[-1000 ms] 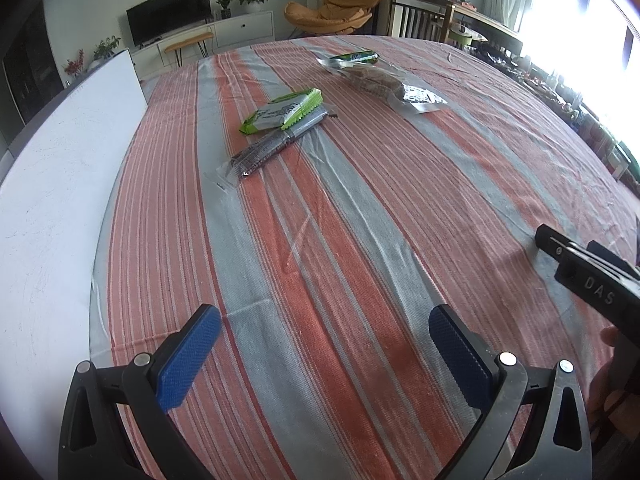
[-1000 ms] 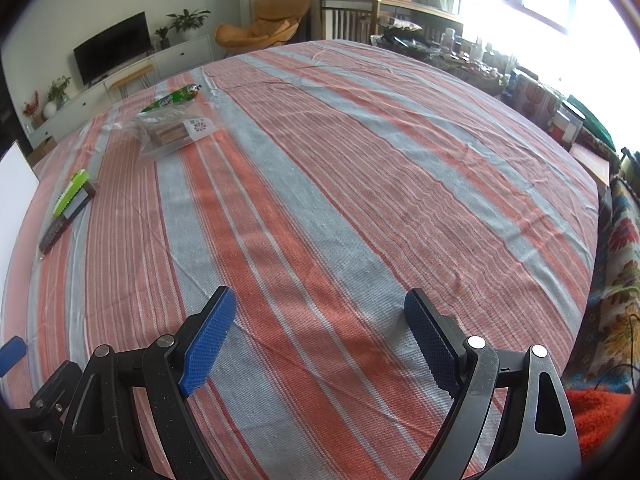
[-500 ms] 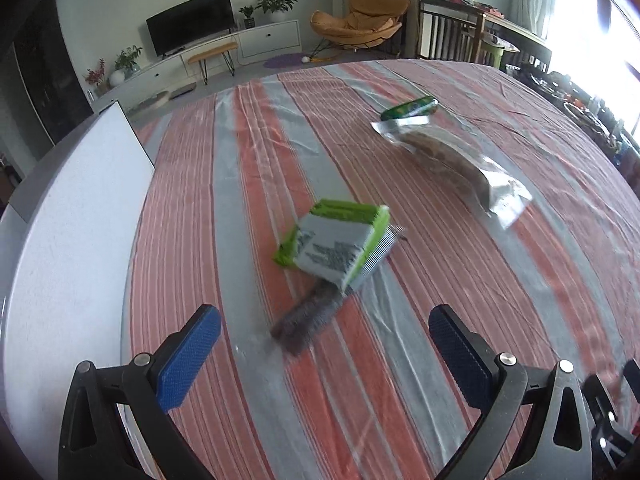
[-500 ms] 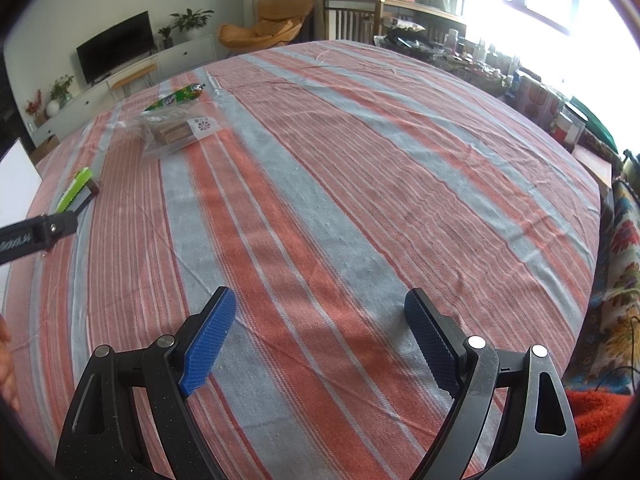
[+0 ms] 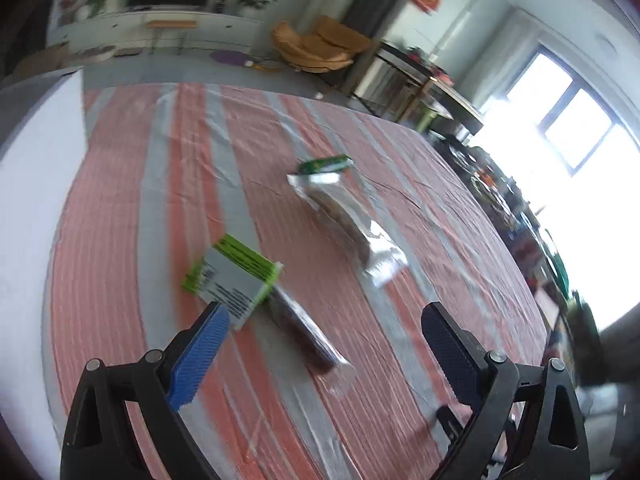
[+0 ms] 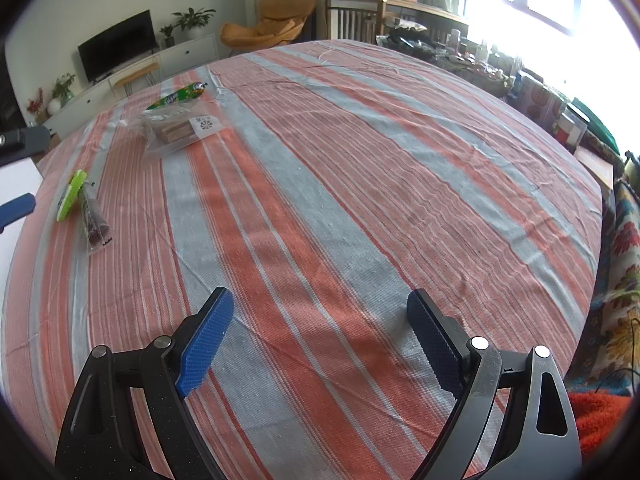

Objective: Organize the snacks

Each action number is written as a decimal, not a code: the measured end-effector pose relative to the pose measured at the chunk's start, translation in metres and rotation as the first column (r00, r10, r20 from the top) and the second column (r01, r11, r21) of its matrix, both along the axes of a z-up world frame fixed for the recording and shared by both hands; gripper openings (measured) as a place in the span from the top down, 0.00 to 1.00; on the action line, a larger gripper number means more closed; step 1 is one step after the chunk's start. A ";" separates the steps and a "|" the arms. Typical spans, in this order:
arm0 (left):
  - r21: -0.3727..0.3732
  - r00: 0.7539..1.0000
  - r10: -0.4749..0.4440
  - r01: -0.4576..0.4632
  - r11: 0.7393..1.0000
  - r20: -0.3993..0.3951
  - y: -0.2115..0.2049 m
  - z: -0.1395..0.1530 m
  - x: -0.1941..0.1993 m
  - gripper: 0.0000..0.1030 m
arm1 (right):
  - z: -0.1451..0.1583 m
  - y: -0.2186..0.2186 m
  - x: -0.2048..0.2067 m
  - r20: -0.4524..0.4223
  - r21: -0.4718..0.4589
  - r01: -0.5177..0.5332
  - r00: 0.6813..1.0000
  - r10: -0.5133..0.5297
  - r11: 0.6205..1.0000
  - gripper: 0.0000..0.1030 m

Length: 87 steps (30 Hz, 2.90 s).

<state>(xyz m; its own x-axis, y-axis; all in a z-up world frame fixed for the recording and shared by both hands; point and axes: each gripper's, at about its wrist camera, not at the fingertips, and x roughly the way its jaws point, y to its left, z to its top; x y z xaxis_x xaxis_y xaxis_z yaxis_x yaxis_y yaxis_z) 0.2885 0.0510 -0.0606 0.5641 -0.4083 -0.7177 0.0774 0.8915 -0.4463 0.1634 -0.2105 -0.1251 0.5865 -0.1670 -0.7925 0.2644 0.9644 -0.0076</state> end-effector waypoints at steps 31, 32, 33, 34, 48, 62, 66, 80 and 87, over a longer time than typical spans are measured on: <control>0.359 0.925 0.327 -0.244 0.901 -0.192 0.034 -0.066 0.050 0.06 | -0.001 0.000 0.002 0.001 0.003 -0.005 1.000 0.005 1.000 0.11; 0.371 0.927 0.324 -0.239 0.897 -0.187 0.031 -0.067 0.050 0.05 | -0.001 0.000 0.002 0.000 0.003 -0.005 1.000 0.005 1.000 0.11; 0.379 0.930 0.318 -0.232 0.896 -0.184 0.028 -0.067 0.051 0.05 | -0.001 0.000 0.002 0.000 0.003 -0.005 1.000 0.005 1.000 0.11; 0.388 0.932 0.314 -0.226 0.893 -0.181 0.026 -0.068 0.051 0.05 | -0.001 0.000 0.002 0.000 0.003 -0.005 1.000 0.005 1.000 0.11; 0.444 0.966 0.240 -0.172 0.879 -0.099 0.014 -0.066 0.037 0.38 | -0.001 0.000 0.002 0.000 0.003 -0.006 1.000 0.006 1.000 0.11; 0.448 0.993 0.087 -0.043 0.893 -0.078 -0.018 -0.058 -0.058 0.52 | -0.001 0.000 0.001 0.000 0.004 -0.006 1.000 0.006 1.000 0.11; 0.474 0.998 0.020 0.014 0.881 -0.066 -0.030 -0.057 -0.094 0.51 | -0.001 0.000 0.001 0.000 0.004 -0.006 1.000 0.006 1.000 0.11; 0.437 0.996 0.087 -0.076 0.896 -0.005 -0.008 -0.072 -0.104 0.00 | -0.001 0.000 0.001 0.000 0.004 -0.006 1.000 0.006 1.000 0.11; 0.436 0.996 0.088 -0.080 0.896 0.001 -0.008 -0.074 -0.103 0.00 | -0.002 -0.001 0.001 -0.001 0.004 -0.007 1.000 0.007 1.000 0.11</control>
<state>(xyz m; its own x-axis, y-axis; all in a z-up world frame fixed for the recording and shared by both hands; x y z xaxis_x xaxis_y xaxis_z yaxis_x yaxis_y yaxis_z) 0.1856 0.0432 -0.1343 0.5675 -0.0046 -0.8234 -0.0105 0.9999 -0.0127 0.1645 -0.2110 -0.1267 0.5871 -0.1601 -0.7935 0.2581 0.9661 -0.0039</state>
